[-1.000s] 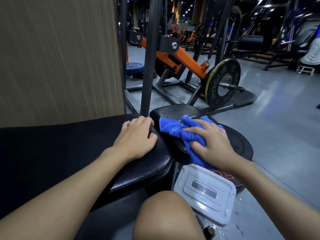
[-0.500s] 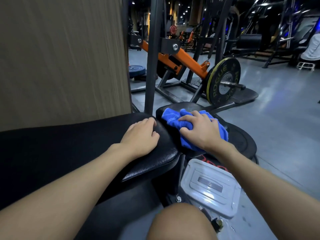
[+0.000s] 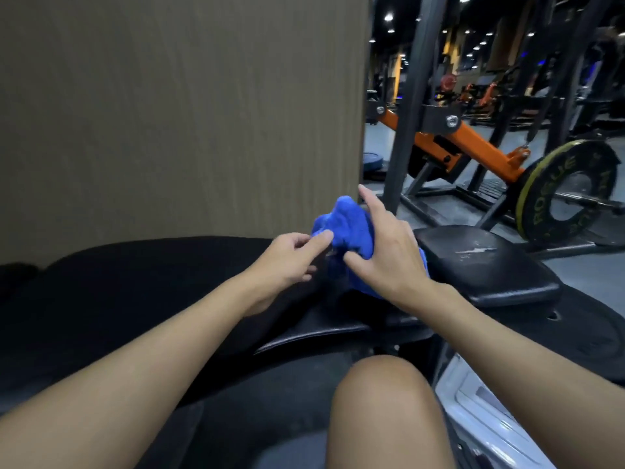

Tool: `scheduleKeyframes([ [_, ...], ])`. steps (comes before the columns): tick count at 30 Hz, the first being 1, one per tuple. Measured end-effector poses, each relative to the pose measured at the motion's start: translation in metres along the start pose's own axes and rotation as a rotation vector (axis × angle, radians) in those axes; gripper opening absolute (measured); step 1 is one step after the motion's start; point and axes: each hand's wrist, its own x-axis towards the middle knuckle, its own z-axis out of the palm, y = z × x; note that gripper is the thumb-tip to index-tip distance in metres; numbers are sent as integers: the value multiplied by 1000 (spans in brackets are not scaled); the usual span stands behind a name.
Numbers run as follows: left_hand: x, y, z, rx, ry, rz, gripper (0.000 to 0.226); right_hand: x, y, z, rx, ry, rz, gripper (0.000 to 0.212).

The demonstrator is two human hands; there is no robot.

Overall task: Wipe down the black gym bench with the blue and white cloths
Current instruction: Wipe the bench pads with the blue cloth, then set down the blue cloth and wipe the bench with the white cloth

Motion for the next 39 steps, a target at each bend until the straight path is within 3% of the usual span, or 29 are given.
scheduleKeyframes([
  [3, -21, 6, -37, -225, 23, -1, 37, 21, -42, 32, 93, -59, -92, 96],
  [8, -45, -7, -111, -530, 315, 89, 46, 48, -114, 101, 262, -199, -190, 106],
  [12, -66, -19, -183, -525, 546, 167, 48, 68, -174, 149, 370, -383, -192, 130],
  [16, -98, -31, -267, -324, 601, 213, 49, 85, -225, 195, 590, -512, -22, 123],
  [20, -134, -43, -344, -259, 568, 222, 50, 92, -272, 239, 1071, -815, 388, 118],
  [23, -156, -53, -394, -258, 581, 204, 49, 90, -318, 272, 1314, -942, 476, 83],
  [26, -176, -68, -439, -67, 709, 135, 63, 88, -371, 303, 1298, -890, 385, 32],
  [28, -192, -80, -463, 46, 772, 58, 61, 84, -402, 323, 1279, -789, 394, 22],
  [31, -217, -103, -494, -1, 720, 41, 30, 77, -444, 353, 1285, -721, 412, 22],
  [34, -242, -122, -521, -134, 718, 61, 25, 69, -480, 382, 1282, -747, 400, 27],
  [39, -263, -139, -567, -114, 944, -24, 22, 69, -521, 430, 1069, -873, 232, 46],
])
